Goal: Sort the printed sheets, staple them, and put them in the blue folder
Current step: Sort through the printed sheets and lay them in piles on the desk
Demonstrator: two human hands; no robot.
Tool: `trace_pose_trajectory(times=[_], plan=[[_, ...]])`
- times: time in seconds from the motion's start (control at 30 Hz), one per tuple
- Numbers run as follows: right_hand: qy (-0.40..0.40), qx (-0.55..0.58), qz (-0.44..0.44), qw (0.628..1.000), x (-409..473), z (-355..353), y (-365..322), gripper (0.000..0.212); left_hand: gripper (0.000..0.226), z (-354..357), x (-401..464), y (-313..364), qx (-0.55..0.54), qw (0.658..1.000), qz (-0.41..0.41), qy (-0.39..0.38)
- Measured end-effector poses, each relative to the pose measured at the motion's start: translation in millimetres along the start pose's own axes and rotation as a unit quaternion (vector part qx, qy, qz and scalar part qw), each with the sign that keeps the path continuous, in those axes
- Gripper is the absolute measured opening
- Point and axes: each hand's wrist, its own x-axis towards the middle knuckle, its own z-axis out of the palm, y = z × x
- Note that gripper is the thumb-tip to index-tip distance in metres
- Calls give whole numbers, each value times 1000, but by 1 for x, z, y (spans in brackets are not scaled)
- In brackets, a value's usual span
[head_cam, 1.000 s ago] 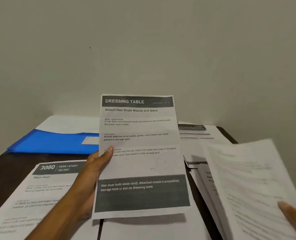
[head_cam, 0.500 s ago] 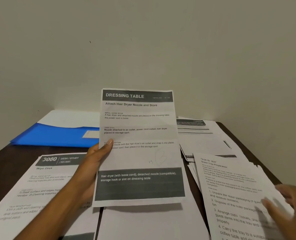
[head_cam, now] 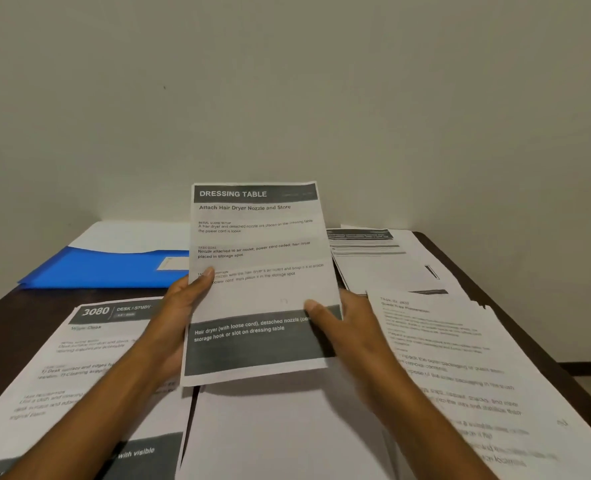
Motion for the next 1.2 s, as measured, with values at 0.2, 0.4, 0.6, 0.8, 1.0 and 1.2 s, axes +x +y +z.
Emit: trace_pose_trajectory(times=[0.2, 0.4, 0.6, 0.8, 1.0, 1.2], plan=[[86, 77, 42, 992, 64, -49, -10, 19, 41, 6, 5, 19, 170, 981, 93, 5], [158, 9, 104, 982, 143, -161, -10, 18, 41, -4, -27, 47, 233, 962, 144, -22], [176, -87, 180, 964, 190, -193, 51, 36, 97, -17, -67, 33, 251, 966, 49, -47], [200, -142, 202, 948, 200, -183, 97, 42, 98, -2, -84, 9, 333, 935, 14, -119], [207, -301, 97, 926, 192, -173, 105, 39, 60, 51, -52, 2, 412, 892, 52, -176], [262, -409, 9, 874, 172, -177, 117, 35, 37, 113, 50, -29, 473, 869, 65, -131]])
